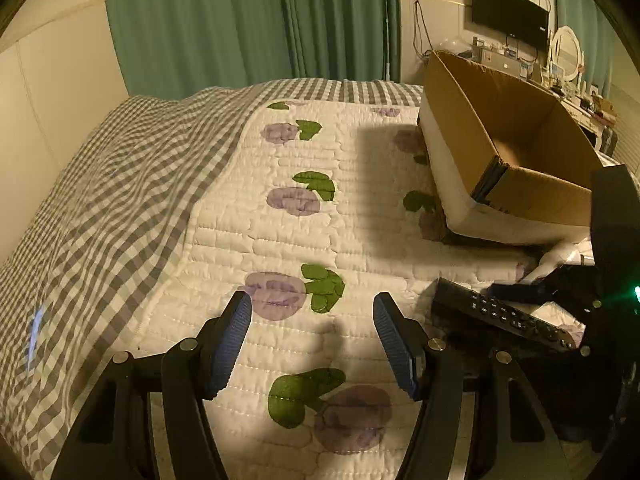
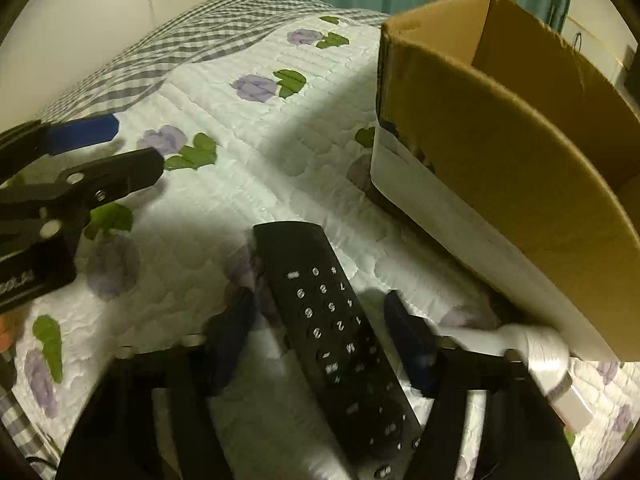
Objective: Organize rigid objects
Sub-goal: 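Grasp the black remote with the right tool while the left grasps the white hair dryer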
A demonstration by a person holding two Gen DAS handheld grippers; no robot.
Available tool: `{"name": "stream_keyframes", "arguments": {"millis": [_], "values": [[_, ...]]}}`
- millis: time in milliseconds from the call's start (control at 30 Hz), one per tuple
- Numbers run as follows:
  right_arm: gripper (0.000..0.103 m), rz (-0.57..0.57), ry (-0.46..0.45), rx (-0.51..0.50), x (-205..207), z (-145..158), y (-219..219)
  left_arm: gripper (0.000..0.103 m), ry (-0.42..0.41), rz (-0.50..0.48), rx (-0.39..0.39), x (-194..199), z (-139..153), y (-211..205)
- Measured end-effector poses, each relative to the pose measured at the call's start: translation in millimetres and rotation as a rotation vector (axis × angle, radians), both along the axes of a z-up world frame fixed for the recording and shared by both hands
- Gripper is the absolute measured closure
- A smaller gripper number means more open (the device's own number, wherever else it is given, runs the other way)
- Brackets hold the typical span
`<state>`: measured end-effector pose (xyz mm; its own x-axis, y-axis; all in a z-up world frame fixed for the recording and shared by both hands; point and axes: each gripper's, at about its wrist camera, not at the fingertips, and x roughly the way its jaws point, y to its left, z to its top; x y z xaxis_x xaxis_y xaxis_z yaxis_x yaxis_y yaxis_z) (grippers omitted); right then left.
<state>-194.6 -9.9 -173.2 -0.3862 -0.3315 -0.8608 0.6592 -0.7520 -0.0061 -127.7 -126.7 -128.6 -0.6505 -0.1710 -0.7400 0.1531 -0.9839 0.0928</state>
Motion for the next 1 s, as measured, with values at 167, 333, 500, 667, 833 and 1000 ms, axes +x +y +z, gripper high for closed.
{"name": "stream_keyframes", "arguments": {"millis": [167, 333, 500, 667, 833, 1000], "values": [[0.075, -0.023, 0.067, -0.047, 23.3, 27.6, 15.5, 0.037, 0.01, -0.02, -0.006, 2.4, 4.5, 6.5], [0.082, -0.083, 0.088, -0.097, 47.1, 61.1, 52.9, 0.037, 0.032, -0.085, -0.018, 1.5, 14.3, 26.3], [0.084, -0.22, 0.082, -0.141, 56.0, 75.8, 115.5, 0.037, 0.058, -0.246, 0.021, -4.5, 18.6, 70.7], [0.084, -0.374, 0.041, -0.224, 44.4, 81.2, 174.0, 0.037, 0.033, -0.417, 0.036, -22.5, 7.6, 124.3], [0.084, -0.438, 0.051, -0.233, 29.1, 87.7, 198.8, 0.037, -0.017, -0.552, 0.013, -45.5, -9.3, 172.1], [0.084, -0.481, -0.007, -0.236, 13.6, 72.9, 217.8, 0.037, -0.099, -0.629, -0.042, -61.5, -29.7, 201.6]]}}
